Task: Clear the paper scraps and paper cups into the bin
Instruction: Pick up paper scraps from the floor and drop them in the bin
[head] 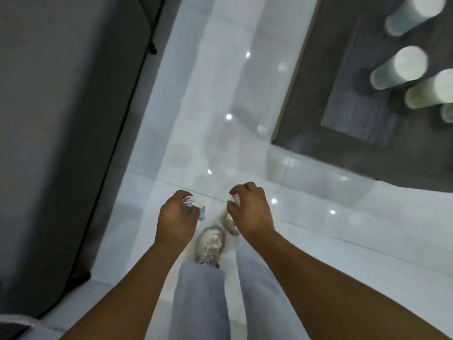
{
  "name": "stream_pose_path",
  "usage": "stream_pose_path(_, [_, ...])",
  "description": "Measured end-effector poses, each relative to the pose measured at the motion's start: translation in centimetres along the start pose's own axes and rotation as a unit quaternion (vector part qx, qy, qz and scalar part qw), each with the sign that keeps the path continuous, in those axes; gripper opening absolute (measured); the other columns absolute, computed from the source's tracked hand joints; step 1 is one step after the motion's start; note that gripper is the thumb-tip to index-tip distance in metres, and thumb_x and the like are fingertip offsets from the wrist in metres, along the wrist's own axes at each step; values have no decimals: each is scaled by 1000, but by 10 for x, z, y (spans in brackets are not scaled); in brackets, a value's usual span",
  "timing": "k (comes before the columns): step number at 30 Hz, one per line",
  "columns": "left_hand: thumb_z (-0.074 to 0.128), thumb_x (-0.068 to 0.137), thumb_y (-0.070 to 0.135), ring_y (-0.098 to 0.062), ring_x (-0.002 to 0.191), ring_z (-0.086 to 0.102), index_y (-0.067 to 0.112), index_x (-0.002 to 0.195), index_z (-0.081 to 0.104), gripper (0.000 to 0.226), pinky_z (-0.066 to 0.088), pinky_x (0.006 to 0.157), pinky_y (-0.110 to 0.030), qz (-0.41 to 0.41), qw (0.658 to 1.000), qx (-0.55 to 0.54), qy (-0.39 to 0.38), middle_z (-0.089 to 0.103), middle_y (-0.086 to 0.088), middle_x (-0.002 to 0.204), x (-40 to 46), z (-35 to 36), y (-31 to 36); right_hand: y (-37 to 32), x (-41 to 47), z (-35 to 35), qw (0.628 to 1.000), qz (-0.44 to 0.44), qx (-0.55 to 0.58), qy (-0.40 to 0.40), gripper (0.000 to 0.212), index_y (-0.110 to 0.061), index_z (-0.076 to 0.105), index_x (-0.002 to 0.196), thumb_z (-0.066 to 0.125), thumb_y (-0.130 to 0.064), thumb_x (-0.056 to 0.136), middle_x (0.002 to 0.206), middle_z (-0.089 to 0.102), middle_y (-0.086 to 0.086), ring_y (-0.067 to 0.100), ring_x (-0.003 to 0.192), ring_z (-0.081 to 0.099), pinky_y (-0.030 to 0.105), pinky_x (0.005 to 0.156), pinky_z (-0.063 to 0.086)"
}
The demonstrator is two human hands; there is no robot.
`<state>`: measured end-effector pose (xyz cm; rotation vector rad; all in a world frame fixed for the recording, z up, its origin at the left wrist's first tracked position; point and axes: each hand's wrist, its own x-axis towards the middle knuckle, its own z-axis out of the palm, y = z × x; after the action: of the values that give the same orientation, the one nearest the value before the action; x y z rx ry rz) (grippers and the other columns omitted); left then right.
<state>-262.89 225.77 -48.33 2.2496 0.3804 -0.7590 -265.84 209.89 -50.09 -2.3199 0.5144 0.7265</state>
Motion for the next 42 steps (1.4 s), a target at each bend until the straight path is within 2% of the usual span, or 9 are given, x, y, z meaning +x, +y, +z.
stream_pose_path(6, [59, 85, 8, -18, 72, 56, 9, 89, 60, 5, 41, 61, -23, 107, 991, 54, -52, 61, -3, 80, -72, -61, 95, -50, -94, -98, 995, 19, 47, 81, 30, -17, 60, 120, 53, -23, 92, 122, 52, 1, 20, 115, 44, 32, 86, 46])
stream_pose_path(9, [54, 85, 6, -6, 63, 53, 13, 85, 58, 8, 37, 51, -10, 157, 981, 90, -71, 58, 8, 69, -105, -75, 125, -56, -137, -129, 991, 29, 62, 118, 30, -18, 60, 119, 54, -26, 91, 122, 54, 1, 20, 113, 46, 33, 86, 48])
stream_pose_path(18, [58, 85, 10, -22, 79, 58, 11, 93, 58, 7, 41, 65, -22, 245, 936, 194, -163, 62, -4, 87, -200, -50, 220, 2, -261, -194, 953, 127, 132, 240, 28, -18, 64, 114, 57, -28, 89, 112, 59, 2, 20, 100, 54, 29, 78, 49])
stream_pose_path(27, [57, 89, 8, -7, 69, 54, 14, 89, 54, 7, 40, 56, -7, 341, 877, 233, -248, 56, 4, 76, -291, 79, 322, 145, -345, -250, 901, 235, 211, 296, 27, -16, 65, 110, 60, -26, 86, 110, 59, 3, 20, 99, 55, 27, 75, 44])
stream_pose_path(30, [57, 88, 8, -16, 79, 58, 10, 95, 58, 7, 44, 65, -17, 349, 861, 264, -261, 59, -1, 84, -318, 142, 354, 208, -366, -279, 890, 253, 219, 310, 26, -17, 65, 110, 59, -27, 86, 109, 59, 2, 19, 98, 55, 26, 73, 42])
stream_pose_path(33, [57, 88, 11, -14, 76, 58, 11, 94, 58, 6, 42, 59, -15, 358, 853, 270, -267, 63, -4, 88, -345, 207, 389, 274, -384, -314, 879, 268, 230, 320, 24, -18, 66, 108, 60, -26, 86, 107, 59, 2, 19, 97, 56, 28, 76, 46])
stream_pose_path(37, [57, 90, 14, -17, 83, 60, 8, 102, 59, 14, 47, 70, -19, 375, 841, 278, -274, 64, -7, 96, -381, 287, 438, 352, -406, -360, 866, 280, 246, 333, 24, -18, 67, 108, 60, -24, 86, 107, 59, 2, 19, 97, 57, 26, 72, 42])
stream_pose_path(39, [59, 89, 15, -8, 74, 57, 10, 99, 60, 11, 40, 58, -5, 388, 837, 265, -280, 62, -1, 89, -395, 321, 464, 388, -414, -383, 861, 285, 248, 340, 24, -18, 66, 109, 60, -24, 86, 107, 59, 2, 19, 97, 57, 25, 71, 40])
stream_pose_path(42, [60, 88, 12, 2, 64, 52, 12, 92, 60, 4, 37, 50, -4, 404, 832, 254, -283, 58, 4, 78, -412, 363, 501, 430, -418, -417, 854, 291, 260, 345, 24, -18, 66, 108, 60, -24, 86, 107, 59, 1, 18, 97, 58, 24, 70, 39])
